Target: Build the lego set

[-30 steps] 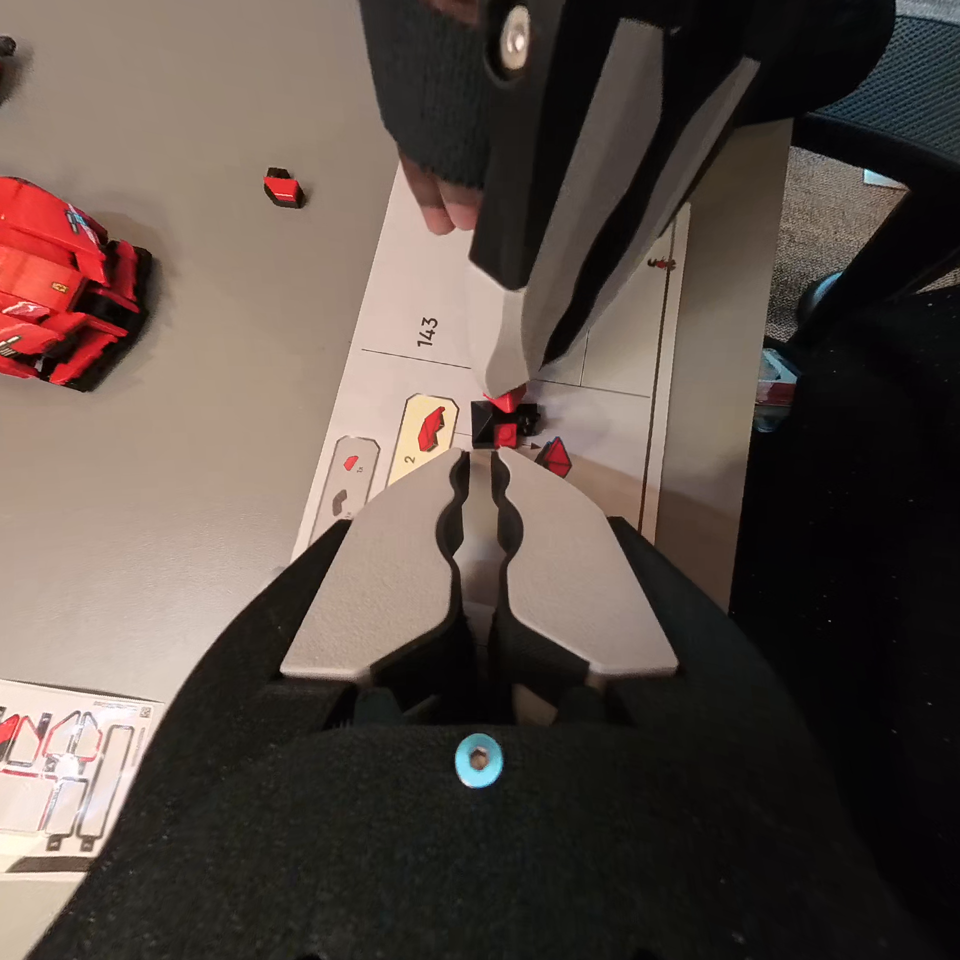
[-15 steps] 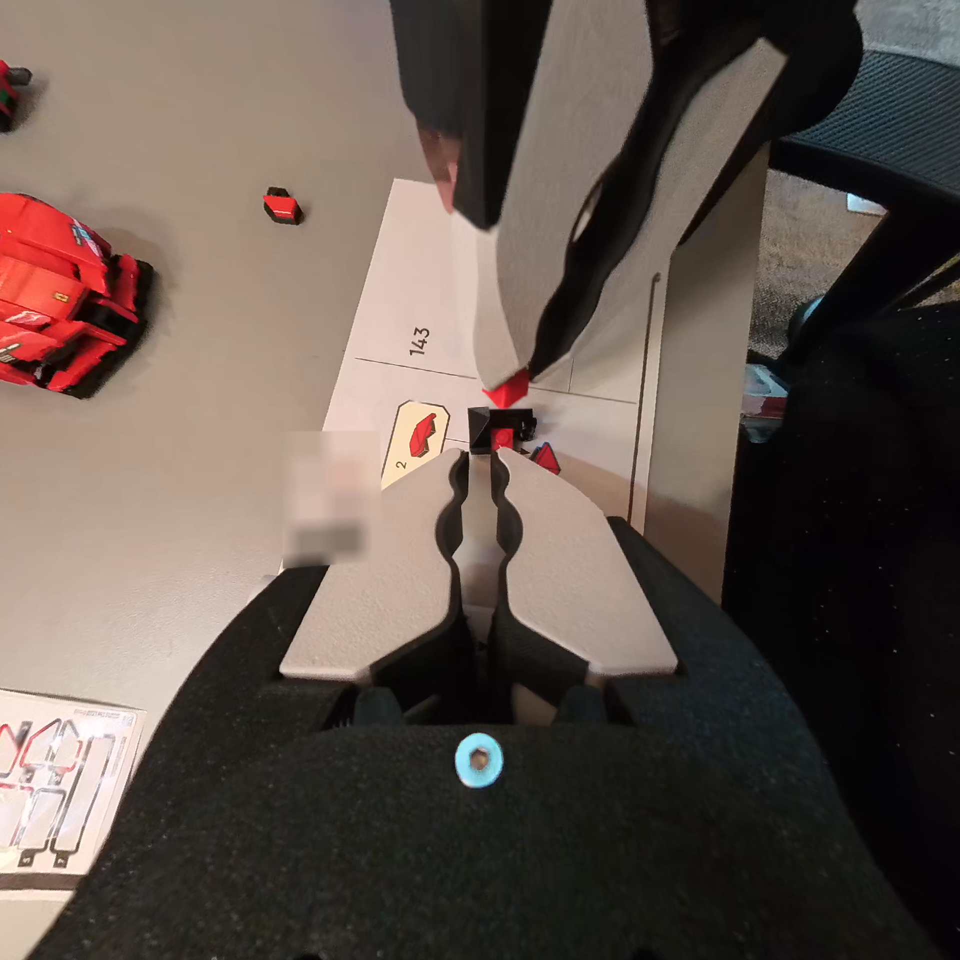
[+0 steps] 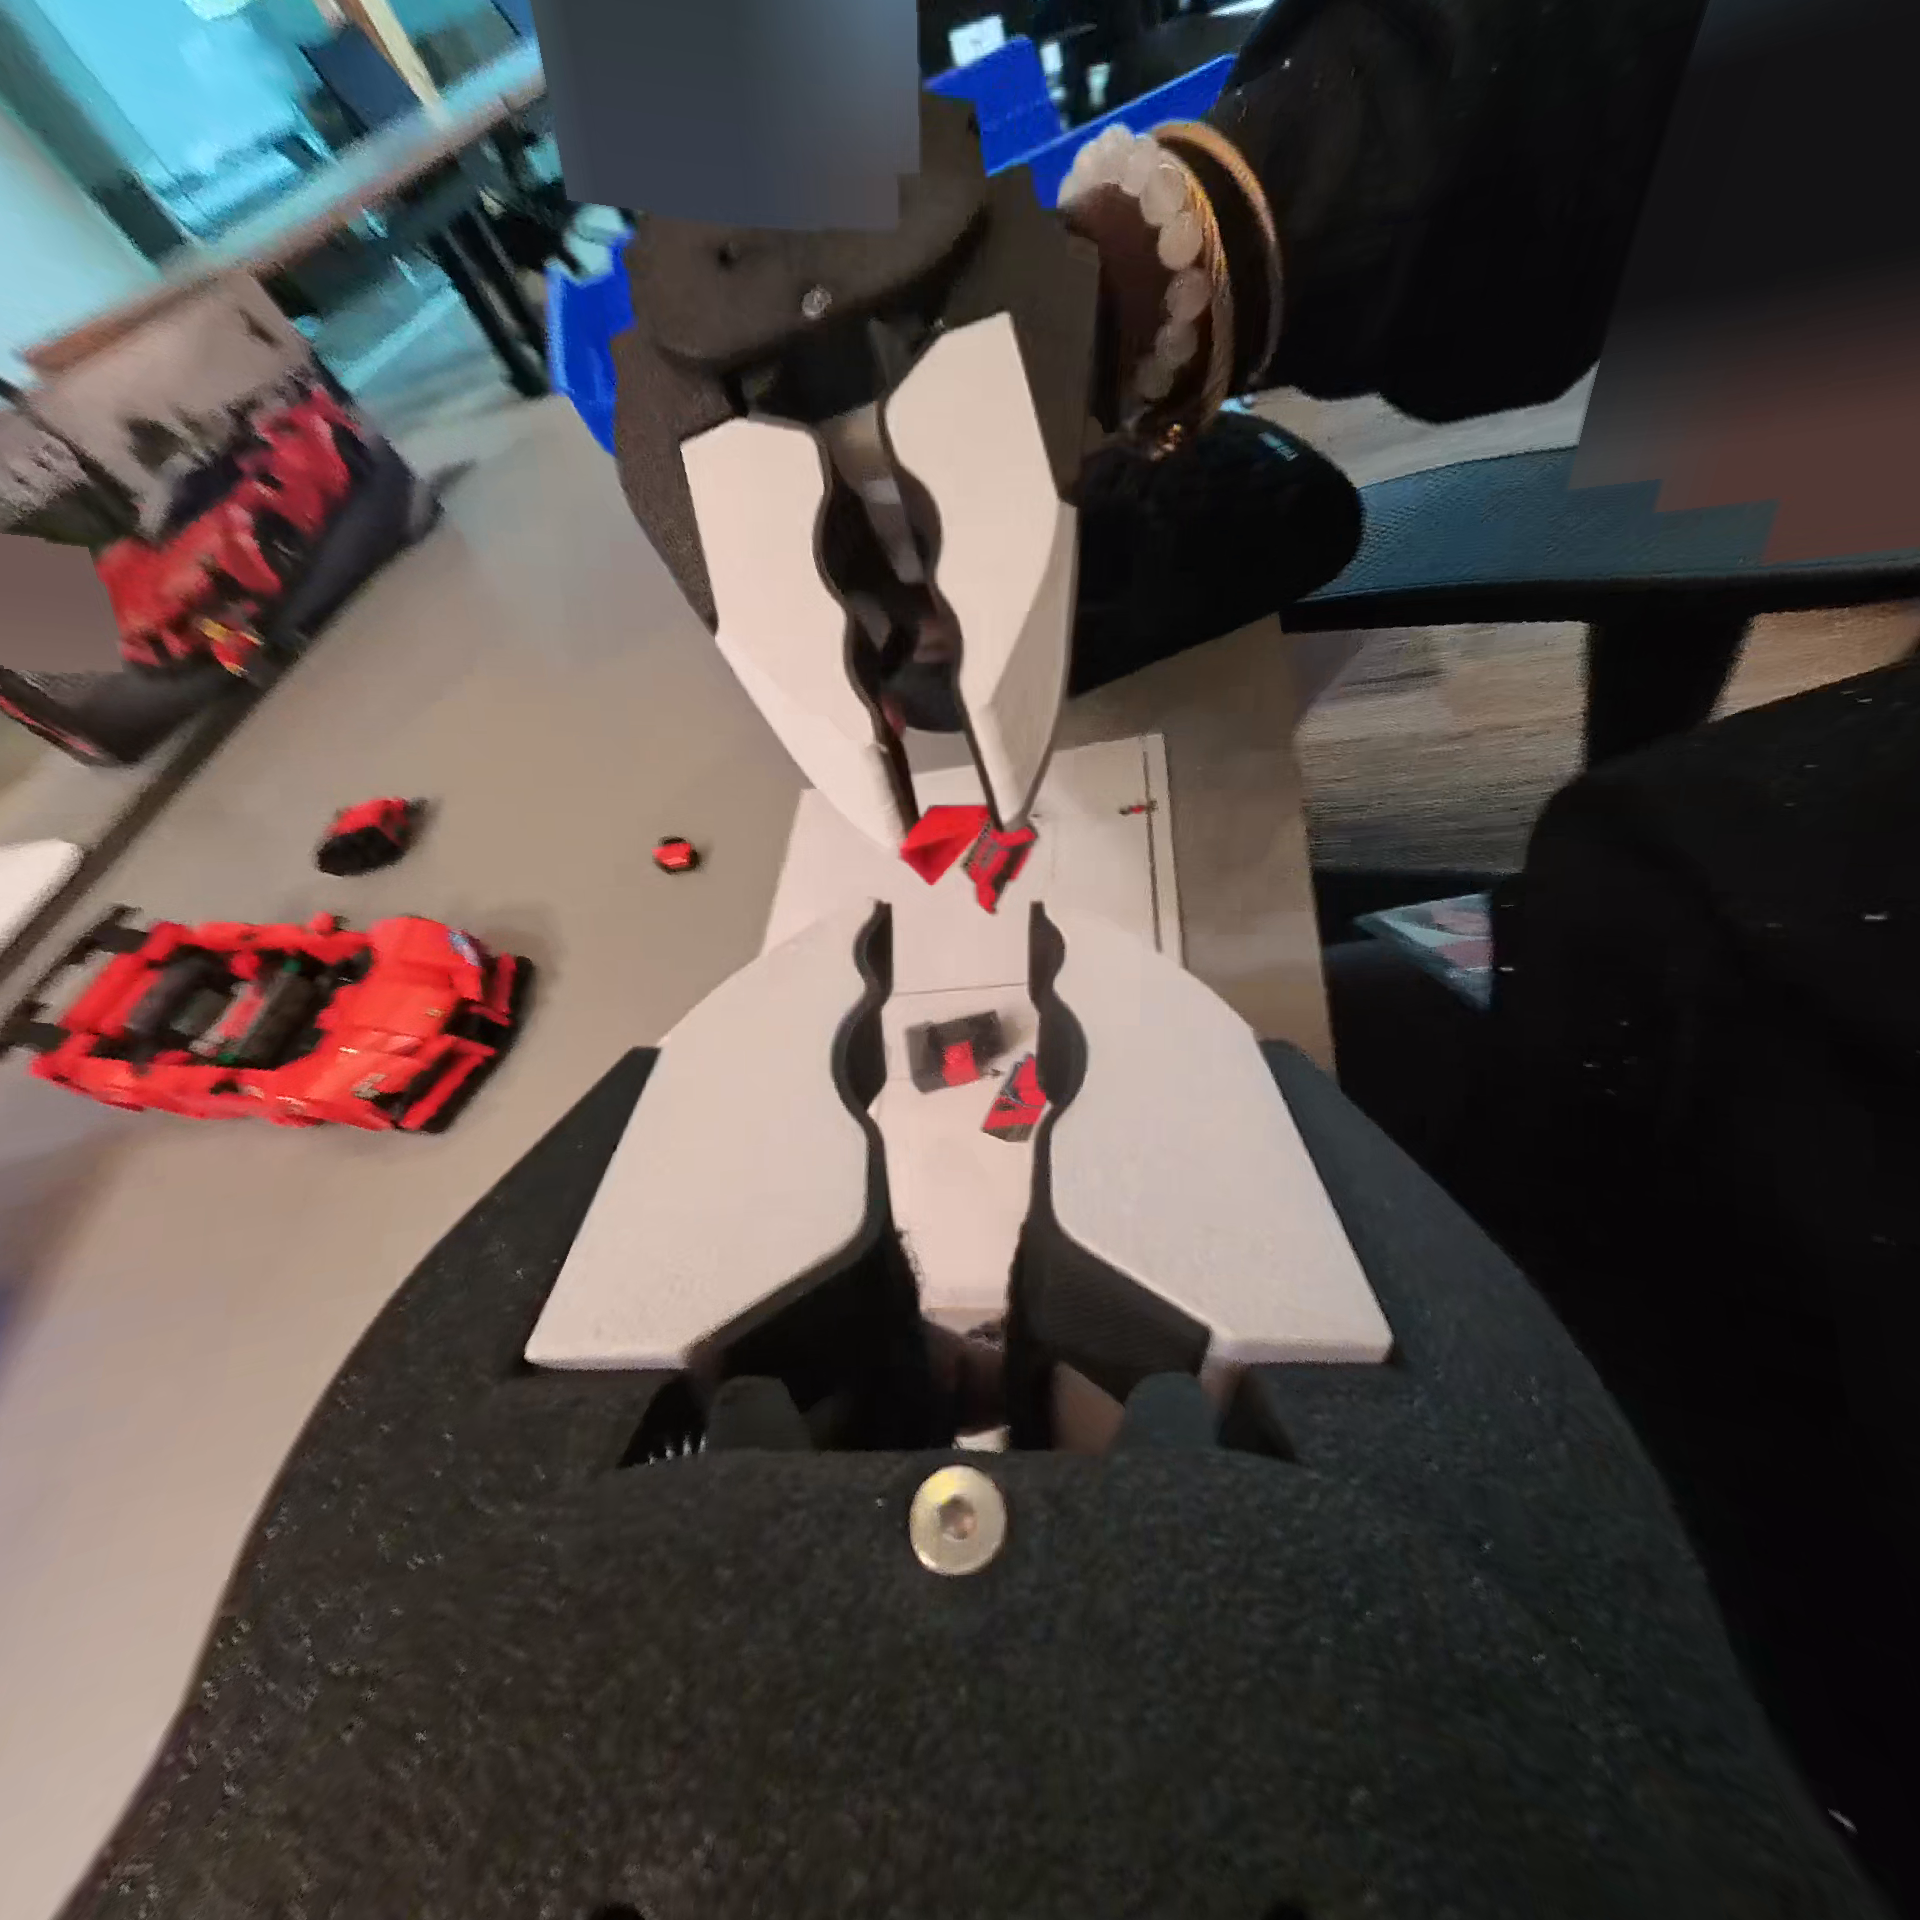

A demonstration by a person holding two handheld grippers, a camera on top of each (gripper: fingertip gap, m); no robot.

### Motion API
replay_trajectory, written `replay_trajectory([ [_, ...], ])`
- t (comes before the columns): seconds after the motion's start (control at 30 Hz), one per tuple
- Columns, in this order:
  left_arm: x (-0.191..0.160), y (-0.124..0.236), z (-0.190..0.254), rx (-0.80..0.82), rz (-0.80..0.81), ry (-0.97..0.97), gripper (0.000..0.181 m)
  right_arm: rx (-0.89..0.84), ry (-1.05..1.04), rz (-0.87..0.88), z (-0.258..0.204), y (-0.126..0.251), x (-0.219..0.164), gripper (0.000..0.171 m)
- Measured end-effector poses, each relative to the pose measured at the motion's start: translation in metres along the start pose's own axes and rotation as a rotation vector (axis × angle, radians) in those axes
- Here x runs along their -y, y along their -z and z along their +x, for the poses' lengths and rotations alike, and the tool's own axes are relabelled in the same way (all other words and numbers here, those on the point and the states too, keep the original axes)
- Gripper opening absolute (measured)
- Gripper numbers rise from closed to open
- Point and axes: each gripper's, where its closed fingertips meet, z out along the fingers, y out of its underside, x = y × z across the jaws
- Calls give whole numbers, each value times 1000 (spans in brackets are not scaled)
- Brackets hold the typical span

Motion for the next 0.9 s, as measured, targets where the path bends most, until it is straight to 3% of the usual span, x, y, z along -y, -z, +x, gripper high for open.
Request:
replay_trajectory([
  [0.1, 7, 1, -6, 129, 6, -109, 27, -11, -82, 99, 4, 6, 10, 14],
  [0.27, 20, 3, -15, 261, 32, -200, 27, -23, -144, 101, 5, 6, 7, 14],
  [0.57, 27, 2, -15, 274, 58, -229, 16, 44, -290, 171, 3, 5, 16, 14],
  [0.77, 38, 10, -15, 144, 204, -4, 15, 181, -550, 341, 0, 7, 30, 14],
  [0.9, 43, 16, -10, 86, 268, -64, 11, 260, -623, 361, -8, 6, 33, 13],
])
